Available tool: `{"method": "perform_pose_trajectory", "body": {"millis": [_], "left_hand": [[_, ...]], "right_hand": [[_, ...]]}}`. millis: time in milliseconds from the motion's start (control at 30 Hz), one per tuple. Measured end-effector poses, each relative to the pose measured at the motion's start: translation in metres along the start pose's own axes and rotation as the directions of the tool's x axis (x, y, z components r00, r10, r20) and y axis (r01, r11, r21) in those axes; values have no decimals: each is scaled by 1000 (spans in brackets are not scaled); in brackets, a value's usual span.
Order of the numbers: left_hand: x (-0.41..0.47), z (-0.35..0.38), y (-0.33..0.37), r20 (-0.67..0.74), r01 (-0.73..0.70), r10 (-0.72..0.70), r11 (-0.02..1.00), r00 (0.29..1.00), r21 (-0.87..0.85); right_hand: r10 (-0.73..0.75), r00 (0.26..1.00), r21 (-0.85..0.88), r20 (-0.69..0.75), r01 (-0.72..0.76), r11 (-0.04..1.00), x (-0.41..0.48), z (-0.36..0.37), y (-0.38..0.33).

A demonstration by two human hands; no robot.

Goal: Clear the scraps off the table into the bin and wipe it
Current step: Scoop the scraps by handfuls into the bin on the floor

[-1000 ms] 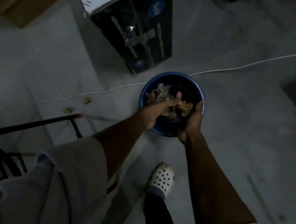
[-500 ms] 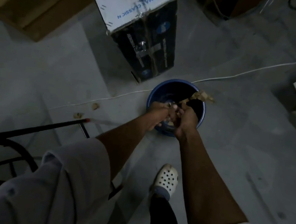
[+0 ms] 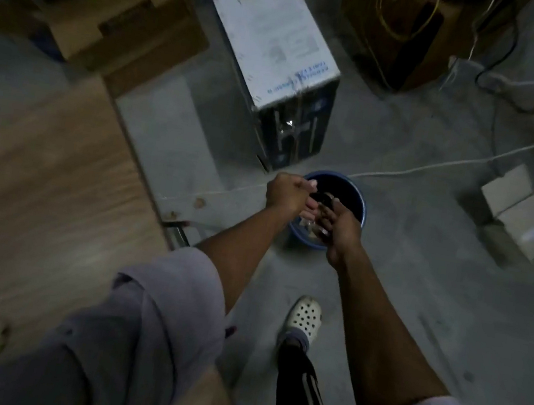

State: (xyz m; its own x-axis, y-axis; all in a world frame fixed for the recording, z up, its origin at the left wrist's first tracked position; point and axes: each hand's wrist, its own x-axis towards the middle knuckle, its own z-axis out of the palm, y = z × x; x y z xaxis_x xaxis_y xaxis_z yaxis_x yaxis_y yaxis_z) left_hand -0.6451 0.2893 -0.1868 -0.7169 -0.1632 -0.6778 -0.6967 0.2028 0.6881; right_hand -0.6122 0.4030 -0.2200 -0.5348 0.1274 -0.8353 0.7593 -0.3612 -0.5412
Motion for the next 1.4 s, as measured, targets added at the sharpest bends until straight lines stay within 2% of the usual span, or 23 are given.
{"method": "perform_pose_trajectory", "body": {"millis": [67, 167, 300, 367, 467, 633, 833, 933, 1133, 1200, 1300, 1400], "left_hand": [[-49, -41, 24, -12, -103, 103, 995, 995, 0], [-137, -114, 41, -20, -269, 271, 961, 962, 55], [-257, -222, 8, -196, -422, 488, 856, 851, 298], [-308, -271, -22, -263, -437, 525, 838, 809, 327], [-373, -336, -63, -343, -371, 489, 858, 802, 356], [-450, -414, -128, -416, -329, 399, 916, 817, 230], [-487, -453, -198, -424, -362, 347, 931, 836, 49], [-495, -457, -236, -417, -313, 269, 949, 868, -39], [-502, -450, -286, -420, -264, 219, 963, 881, -51], [-504, -446, -303, -440, -255, 245, 966, 864, 38], [-504, -436, -339, -503, -169, 309, 937, 807, 305], [-508, -423, -367, -499, -97, 339, 889, 797, 448]], "right_hand": [[-84, 996, -42, 41, 85, 995, -53, 23, -11], [-244, 954, -80, 177, 261, 962, -145, 63, -13], [-394, 884, -150, 253, 438, 886, -283, 115, 18], [-457, 843, -155, 284, 511, 845, -345, 136, 46], [-469, 819, -176, 330, 542, 822, -420, 166, 100], [-461, 792, -211, 401, 569, 794, -506, 206, 188], [-505, 744, -258, 437, 641, 722, -546, 223, 258], [-505, 733, -334, 457, 667, 666, -550, 220, 289], [-552, 594, -451, 585, 804, 388, -528, 205, 327], [-573, 516, -483, 637, 846, 225, -516, 198, 334], [-540, 438, -506, 719, 862, 25, -497, 180, 344], [-429, 471, -567, 770, 814, -125, -481, 166, 355]]}}
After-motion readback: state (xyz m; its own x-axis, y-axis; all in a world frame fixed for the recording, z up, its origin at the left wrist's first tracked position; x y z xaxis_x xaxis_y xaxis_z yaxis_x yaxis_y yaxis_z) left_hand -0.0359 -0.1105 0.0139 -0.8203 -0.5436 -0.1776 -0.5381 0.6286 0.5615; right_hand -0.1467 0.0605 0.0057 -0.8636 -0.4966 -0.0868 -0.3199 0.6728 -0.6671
